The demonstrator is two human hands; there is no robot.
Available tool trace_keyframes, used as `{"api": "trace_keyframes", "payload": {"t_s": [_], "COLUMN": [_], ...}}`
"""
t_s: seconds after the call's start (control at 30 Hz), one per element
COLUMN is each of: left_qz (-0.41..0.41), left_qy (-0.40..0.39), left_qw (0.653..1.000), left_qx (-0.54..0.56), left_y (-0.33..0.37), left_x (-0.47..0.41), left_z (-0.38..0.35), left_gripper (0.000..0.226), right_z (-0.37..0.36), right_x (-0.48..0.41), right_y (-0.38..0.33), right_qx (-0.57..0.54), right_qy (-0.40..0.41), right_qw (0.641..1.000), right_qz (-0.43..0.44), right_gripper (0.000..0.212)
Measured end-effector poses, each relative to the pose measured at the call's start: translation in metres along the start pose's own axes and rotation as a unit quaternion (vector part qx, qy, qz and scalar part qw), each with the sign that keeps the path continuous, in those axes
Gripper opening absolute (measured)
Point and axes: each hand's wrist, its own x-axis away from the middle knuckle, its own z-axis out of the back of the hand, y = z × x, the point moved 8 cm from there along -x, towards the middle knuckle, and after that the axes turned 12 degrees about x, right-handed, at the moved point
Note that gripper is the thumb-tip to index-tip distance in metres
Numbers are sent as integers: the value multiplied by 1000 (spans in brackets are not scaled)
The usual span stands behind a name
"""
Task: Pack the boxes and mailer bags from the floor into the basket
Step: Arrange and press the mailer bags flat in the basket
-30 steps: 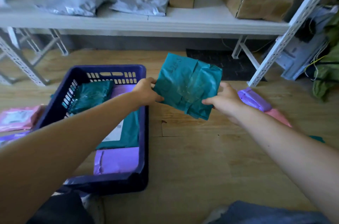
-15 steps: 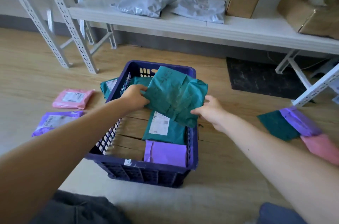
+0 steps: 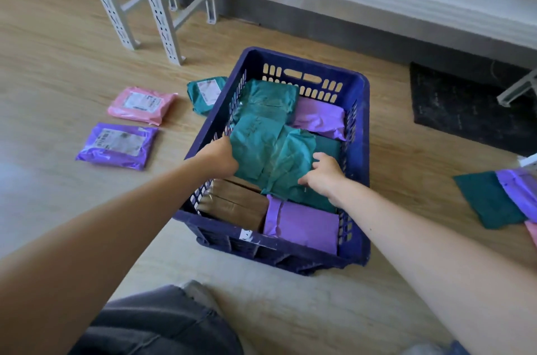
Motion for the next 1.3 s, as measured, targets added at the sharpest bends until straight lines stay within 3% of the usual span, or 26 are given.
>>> {"api": "trace_keyframes", "payload": {"t_s": [0.1, 0.3, 0.5, 0.63, 0.83, 1.0, 1.3], "left_qz": [-7, 26, 11, 17, 30, -4, -143], "left_qy": [-13, -31, -47, -57, -85, -30, -14], "left_qw": [999, 997, 996, 996, 990, 993, 989], "left_qx": [-33, -66, -78, -66, -110, -112, -47], "left_y": [-9, -36, -42, -46, -49, -12, 114], "left_x": [-8, -21, -28, -27, -31, -21, 32], "left_z": [-6, -27, -50, -57, -60, -41, -33], "left_gripper": [56, 30, 51, 63, 58, 50, 52], "right_z": [-17, -41, -46, -55, -52, -20, 97], "right_x": [-7, -27, -35, -39, -31, -9, 59], "right_y": [0, -5, -5, -6, -9, -11, -7], "right_qx": [12, 46, 49, 90, 153, 143, 66], "right_qy": [-3, 3, 17, -17, -44, -17, 67], "right_qw": [1000, 999, 999, 996, 987, 988, 993], "right_qz": [-8, -7, -16, 11, 40, 46, 71], "right_gripper": [69, 64, 65, 67, 72, 52, 63]}}
